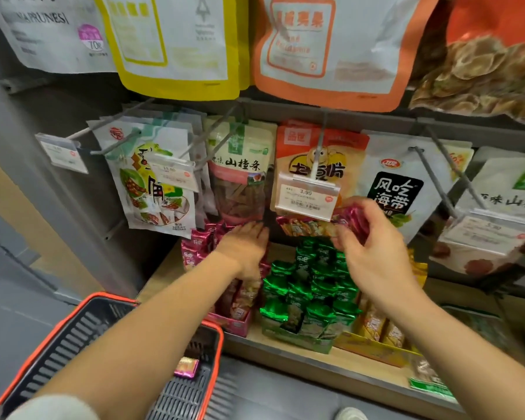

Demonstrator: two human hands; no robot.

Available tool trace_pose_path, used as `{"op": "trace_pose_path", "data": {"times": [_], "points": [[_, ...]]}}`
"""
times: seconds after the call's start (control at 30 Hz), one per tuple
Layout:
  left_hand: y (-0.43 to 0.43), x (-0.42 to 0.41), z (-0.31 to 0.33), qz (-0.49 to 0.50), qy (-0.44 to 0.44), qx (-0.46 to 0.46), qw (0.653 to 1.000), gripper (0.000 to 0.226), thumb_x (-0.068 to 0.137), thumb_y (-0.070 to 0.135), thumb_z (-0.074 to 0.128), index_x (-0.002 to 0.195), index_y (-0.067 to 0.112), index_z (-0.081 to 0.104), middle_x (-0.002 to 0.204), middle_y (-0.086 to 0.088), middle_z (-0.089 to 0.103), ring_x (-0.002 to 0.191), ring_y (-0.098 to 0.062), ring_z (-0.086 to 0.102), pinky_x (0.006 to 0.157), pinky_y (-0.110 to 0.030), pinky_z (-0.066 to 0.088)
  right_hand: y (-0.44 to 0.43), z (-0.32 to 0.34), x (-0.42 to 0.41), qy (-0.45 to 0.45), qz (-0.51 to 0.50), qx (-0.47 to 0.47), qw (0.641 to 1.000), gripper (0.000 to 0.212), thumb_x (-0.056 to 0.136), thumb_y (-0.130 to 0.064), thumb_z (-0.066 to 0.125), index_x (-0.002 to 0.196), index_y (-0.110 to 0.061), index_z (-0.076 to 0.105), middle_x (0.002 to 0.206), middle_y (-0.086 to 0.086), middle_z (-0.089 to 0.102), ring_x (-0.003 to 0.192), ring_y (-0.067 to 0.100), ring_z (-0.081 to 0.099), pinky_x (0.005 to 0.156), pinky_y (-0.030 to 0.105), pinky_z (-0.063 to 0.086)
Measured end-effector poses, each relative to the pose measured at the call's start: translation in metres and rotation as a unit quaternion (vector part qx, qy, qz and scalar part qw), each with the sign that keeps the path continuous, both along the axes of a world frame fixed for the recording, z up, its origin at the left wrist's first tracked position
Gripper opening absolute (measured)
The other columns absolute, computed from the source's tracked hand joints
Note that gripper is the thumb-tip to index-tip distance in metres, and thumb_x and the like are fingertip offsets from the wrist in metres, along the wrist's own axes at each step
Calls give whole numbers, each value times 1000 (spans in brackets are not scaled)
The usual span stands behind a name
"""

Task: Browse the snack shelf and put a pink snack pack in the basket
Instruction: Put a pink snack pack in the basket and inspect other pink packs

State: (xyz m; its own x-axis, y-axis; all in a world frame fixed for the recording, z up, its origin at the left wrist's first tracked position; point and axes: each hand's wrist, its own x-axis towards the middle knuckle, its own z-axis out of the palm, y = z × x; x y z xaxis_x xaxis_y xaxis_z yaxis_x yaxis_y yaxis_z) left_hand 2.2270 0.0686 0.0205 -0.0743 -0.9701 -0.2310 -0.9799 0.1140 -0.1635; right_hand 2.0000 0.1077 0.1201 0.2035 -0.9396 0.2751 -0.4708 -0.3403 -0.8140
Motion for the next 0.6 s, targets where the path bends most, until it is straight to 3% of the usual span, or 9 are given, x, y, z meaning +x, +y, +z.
{"op": "trace_pose_path", "data": {"times": [0.1,0.17,0.3,0.43,0.53,0.6], "points": [[-17,0,-4,16,-23,52,998,110,72,41,70,154,11,2,162,-13,4,149,-28,6,119,-42,10,-15,-12,11,7,-2,-10,1000,32,94,-8,57,119,-27,52,110,-7,64,103,12,60,90,27,47],[-20,-3,-2,4,-29,45,999,107,70,41,69,153,9,10,160,-11,18,147,-26,13,119,-43,10,-22,-21,19,24,-10,3,1000,35,93,-8,57,120,-30,51,108,-7,64,98,12,57,84,22,41],[0,2,8,-64,-15,-17,998,96,69,42,73,148,15,25,149,-5,39,142,-22,27,119,-46,6,-33,-36,24,61,-47,23,997,39,94,-10,59,129,-25,50,118,2,66,104,24,60,82,22,39],[37,12,13,-100,-17,-56,993,93,74,36,72,150,19,22,150,-3,36,141,-19,29,120,-43,4,-34,-41,33,44,-48,37,997,40,92,-11,64,128,-20,49,118,2,67,108,27,61,84,24,40],[61,22,11,-117,-4,-78,990,86,77,29,68,149,18,21,151,-3,34,141,-19,29,119,-39,1,-35,-46,48,78,-21,42,996,37,90,-16,67,125,-16,56,117,3,68,111,26,60,81,18,36],[71,27,8,-124,7,-99,987,83,79,30,69,148,18,24,147,-2,39,138,-19,33,119,-37,6,-33,-50,61,100,11,56,993,36,89,-17,68,124,-17,60,118,5,68,113,26,60,90,24,42]]}}
